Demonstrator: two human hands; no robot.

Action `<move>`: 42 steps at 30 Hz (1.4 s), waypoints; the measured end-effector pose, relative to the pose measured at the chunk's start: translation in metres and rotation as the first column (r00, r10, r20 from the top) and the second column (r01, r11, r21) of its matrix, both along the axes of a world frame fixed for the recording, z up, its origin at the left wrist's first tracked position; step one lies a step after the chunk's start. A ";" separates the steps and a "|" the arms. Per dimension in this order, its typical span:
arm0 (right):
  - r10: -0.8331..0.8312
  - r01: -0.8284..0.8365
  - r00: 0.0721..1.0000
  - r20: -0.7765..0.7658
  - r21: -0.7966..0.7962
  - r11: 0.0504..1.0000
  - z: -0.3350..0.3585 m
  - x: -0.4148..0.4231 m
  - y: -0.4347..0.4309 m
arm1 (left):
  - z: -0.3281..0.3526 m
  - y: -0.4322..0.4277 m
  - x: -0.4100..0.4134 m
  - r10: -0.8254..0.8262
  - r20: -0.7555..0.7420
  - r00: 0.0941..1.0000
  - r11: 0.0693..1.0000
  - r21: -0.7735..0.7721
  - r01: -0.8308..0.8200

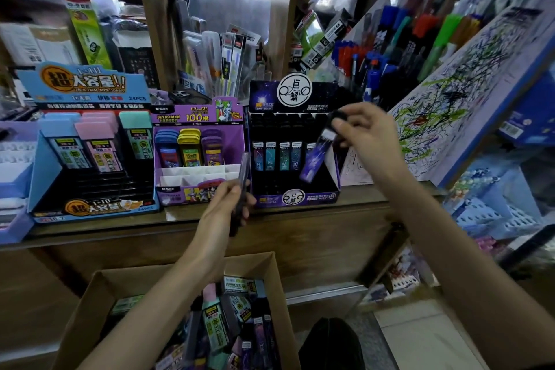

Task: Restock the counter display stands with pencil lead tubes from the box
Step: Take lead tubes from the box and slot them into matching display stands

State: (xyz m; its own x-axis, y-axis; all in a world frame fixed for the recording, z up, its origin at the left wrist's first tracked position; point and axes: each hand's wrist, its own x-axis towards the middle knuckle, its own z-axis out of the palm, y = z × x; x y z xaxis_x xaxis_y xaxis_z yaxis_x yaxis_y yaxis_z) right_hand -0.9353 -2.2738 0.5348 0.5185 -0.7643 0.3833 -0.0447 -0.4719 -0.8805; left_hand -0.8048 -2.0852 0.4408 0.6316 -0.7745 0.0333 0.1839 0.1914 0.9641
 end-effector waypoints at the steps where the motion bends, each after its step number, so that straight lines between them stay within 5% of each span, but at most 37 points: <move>1: -0.042 0.042 0.999 0.002 -0.045 0.998 0.003 -0.003 -0.011 | -0.001 0.001 0.001 -0.007 -0.012 1.000 1.000 -0.017 0.007; 5: -0.108 0.099 0.993 -0.049 -0.155 0.983 0.002 -0.001 -0.039 | -0.004 0.000 0.007 -0.016 0.017 1.000 0.999 -0.034 0.017; 12: -0.046 -0.054 0.948 -0.315 -0.301 0.952 -0.011 0.010 -0.051 | -0.009 0.004 0.017 0.040 0.062 0.997 0.999 0.001 -0.040; 20: 0.005 -0.073 0.950 -0.311 -0.208 0.975 -0.027 0.009 -0.056 | -0.004 0.008 0.023 0.106 0.205 0.973 0.991 0.053 -0.120; 26: -0.156 -0.072 0.919 -0.363 -0.543 0.836 -0.034 0.019 -0.055 | 0.008 0.004 0.035 0.023 0.235 0.972 0.988 0.141 -0.057; 33: -0.275 -0.087 0.916 -0.290 -0.817 0.571 -0.042 0.022 -0.044 | 0.038 -0.003 0.054 0.134 0.464 0.876 0.968 0.129 -0.216; 42: -0.264 -0.073 0.919 -0.292 -0.785 0.615 -0.048 0.022 -0.035 | 0.068 -0.043 0.055 0.005 0.711 0.704 0.978 0.143 -0.151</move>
State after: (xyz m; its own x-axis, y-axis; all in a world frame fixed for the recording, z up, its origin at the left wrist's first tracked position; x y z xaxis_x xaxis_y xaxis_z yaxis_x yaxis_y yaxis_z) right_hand -0.9133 -2.3092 0.4871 0.6804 -0.3224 0.6581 -0.3473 -0.9326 -0.0979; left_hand -0.7497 -2.1280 0.5090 0.5380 -0.7616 0.3614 -0.5691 -0.0118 0.8222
